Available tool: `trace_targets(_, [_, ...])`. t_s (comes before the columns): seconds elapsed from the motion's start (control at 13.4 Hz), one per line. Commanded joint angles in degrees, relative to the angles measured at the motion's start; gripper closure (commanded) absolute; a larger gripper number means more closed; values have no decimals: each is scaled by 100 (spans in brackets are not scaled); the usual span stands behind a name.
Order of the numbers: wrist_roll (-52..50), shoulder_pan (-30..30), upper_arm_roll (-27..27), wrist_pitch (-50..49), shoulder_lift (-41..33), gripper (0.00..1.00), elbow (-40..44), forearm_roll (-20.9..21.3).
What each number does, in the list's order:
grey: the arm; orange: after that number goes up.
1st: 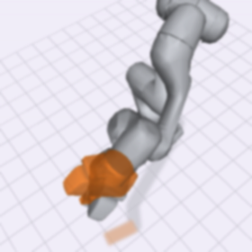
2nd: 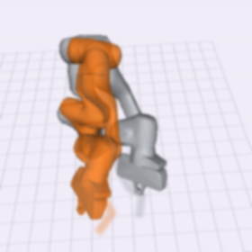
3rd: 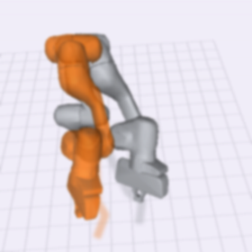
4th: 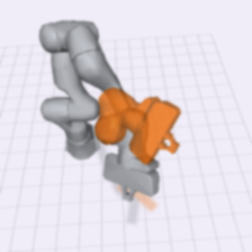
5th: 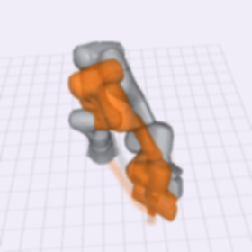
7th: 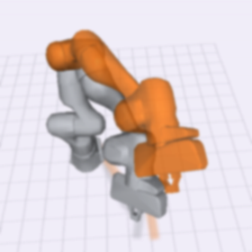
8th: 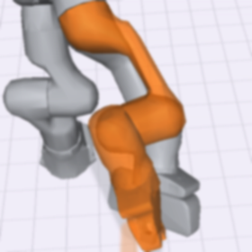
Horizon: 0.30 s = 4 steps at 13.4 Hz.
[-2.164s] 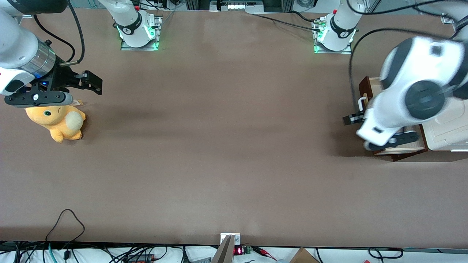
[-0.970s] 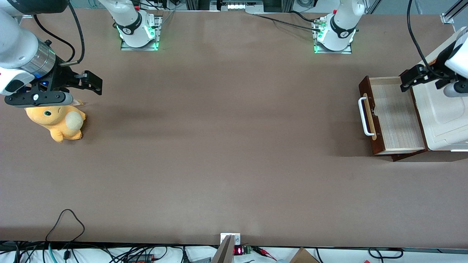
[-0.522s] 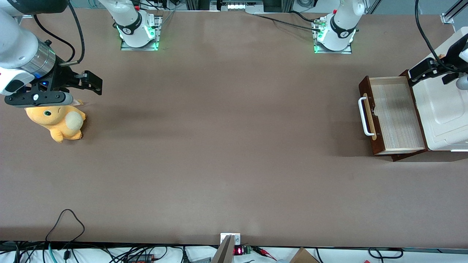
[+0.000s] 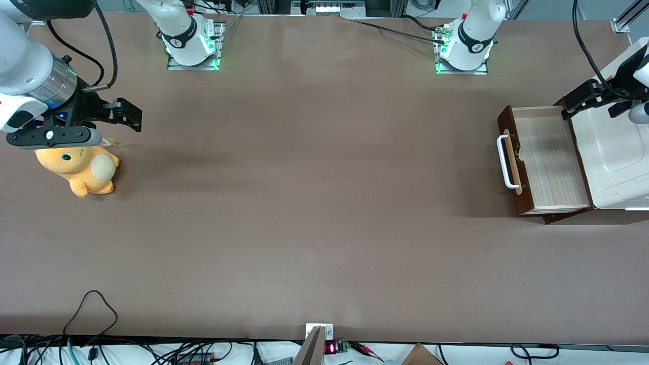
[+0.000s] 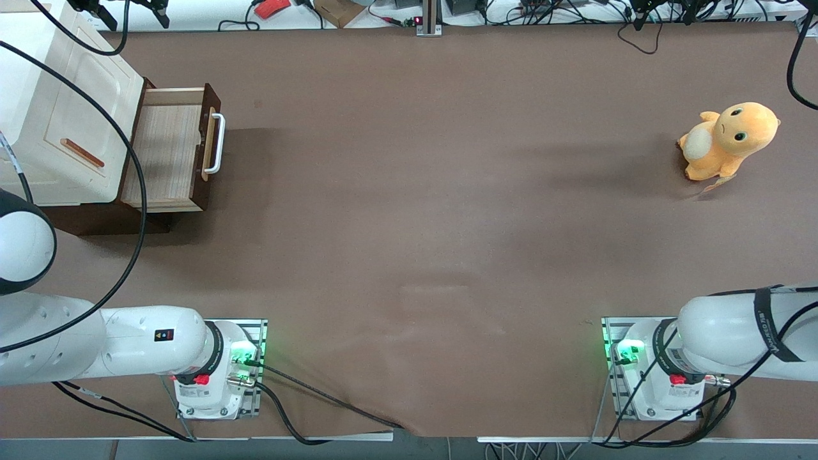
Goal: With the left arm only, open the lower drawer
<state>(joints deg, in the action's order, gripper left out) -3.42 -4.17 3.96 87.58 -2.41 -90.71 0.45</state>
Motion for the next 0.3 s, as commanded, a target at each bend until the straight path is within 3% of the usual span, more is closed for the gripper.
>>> trace_targets(0.0, [139,4,-18,57,-110,0,-70,-98])
trace_targets(0.22, [157,4,-27,57,-110,0,-70,-98])
